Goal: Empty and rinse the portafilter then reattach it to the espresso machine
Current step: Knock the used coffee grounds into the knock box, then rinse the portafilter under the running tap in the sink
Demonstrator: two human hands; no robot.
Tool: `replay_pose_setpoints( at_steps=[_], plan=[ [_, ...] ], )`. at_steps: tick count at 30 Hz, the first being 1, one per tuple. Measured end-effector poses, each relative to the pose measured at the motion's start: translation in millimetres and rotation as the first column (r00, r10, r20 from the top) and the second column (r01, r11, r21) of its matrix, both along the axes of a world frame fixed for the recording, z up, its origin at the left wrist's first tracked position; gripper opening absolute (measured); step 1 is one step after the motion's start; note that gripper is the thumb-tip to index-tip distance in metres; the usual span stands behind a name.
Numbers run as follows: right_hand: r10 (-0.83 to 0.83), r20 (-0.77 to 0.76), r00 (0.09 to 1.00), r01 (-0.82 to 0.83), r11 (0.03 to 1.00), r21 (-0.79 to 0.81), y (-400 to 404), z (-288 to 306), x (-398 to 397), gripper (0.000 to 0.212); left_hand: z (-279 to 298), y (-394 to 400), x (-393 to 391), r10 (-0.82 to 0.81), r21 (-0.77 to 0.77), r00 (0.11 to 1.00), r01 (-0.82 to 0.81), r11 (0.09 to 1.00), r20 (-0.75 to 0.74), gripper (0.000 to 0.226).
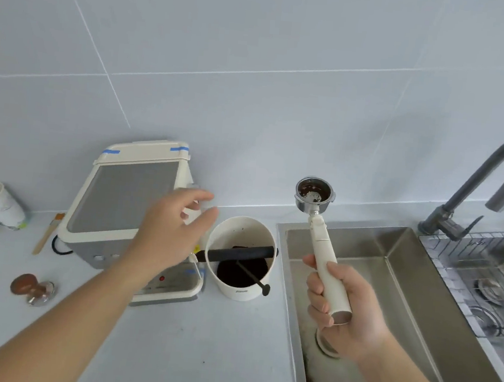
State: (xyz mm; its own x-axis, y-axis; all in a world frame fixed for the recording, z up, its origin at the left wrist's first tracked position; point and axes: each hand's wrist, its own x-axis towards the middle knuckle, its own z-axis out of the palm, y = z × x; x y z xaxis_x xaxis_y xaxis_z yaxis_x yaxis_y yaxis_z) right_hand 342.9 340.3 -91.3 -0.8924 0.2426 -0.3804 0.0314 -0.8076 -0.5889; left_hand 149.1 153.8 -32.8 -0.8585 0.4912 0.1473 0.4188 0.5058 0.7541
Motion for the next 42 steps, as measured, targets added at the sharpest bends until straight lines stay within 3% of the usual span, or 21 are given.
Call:
replay_pose_setpoints(
  at_steps=[2,4,8,13,17,19,23,27,31,35,39,42],
  plan=[
    [0.004,0.029,1.0,-0.005,1.0,0.011,19.9,-1.0,13.2,0.044,-2.7,33.7,35.7,-0.071,0.074,0.984,0.059,0.995,0.163,0.011],
    [0.022,0.059,0.998,-0.023,1.0,0.013,37.2,-2.4,25.9,0.029,-11.0,65.5,61.2,-0.147,0.136,0.932,0.107,0.985,0.331,0.009],
    [0.07,0.107,0.992,-0.074,0.997,0.028,72.5,-10.5,52.4,0.028,-36.9,132.0,101.0,-0.135,0.125,0.831,0.079,0.989,0.54,0.025],
    [0.109,0.112,0.988,-0.119,0.989,0.085,100.7,-19.9,78.4,0.033,-53.5,190.9,134.5,-0.154,0.166,0.699,0.051,0.985,0.699,0.022],
    [0.125,0.101,0.987,-0.133,0.989,0.072,121.6,-27.5,94.2,0.033,-60.7,227.9,155.1,-0.239,0.199,0.61,0.135,0.971,0.755,0.033],
    [0.122,0.101,0.987,-0.129,0.99,0.064,131.5,-31.4,99.5,0.032,-64.4,242.8,164.1,-0.228,0.219,0.58,0.088,0.972,0.782,0.037],
    [0.137,0.126,0.982,-0.149,0.985,0.087,146.2,-34.6,105.9,0.036,-72.8,261.3,173.5,-0.194,0.241,0.571,-0.007,0.97,0.798,0.023],
    [0.165,0.166,0.972,-0.188,0.973,0.133,171.0,-39.1,116.4,0.042,-79.2,282.6,181.0,-0.198,0.237,0.568,0.005,0.972,0.799,0.021],
    [0.147,0.264,0.953,-0.202,0.959,0.197,203.4,-43.8,125.9,0.024,-84.3,301.0,182.5,-0.163,0.199,0.599,0.006,0.98,0.784,0.02],
    [-0.064,0.385,0.921,-0.063,0.949,0.31,250.6,-48.9,132.0,0.023,-87.1,310.6,177.0,-0.144,0.172,0.618,0.014,0.985,0.773,0.024],
    [-0.294,0.441,0.848,0.012,0.843,0.539,313.6,-54.1,128.3,0.02,-93.0,316.1,175.8,-0.148,0.172,0.596,0.017,0.985,0.789,0.025],
    [-0.403,0.435,0.805,0.052,0.778,0.626,354.5,-56.3,117.5,0.014,-98.5,319.3,180.4,-0.15,0.168,0.572,0.021,0.986,0.807,0.023]
  ],
)
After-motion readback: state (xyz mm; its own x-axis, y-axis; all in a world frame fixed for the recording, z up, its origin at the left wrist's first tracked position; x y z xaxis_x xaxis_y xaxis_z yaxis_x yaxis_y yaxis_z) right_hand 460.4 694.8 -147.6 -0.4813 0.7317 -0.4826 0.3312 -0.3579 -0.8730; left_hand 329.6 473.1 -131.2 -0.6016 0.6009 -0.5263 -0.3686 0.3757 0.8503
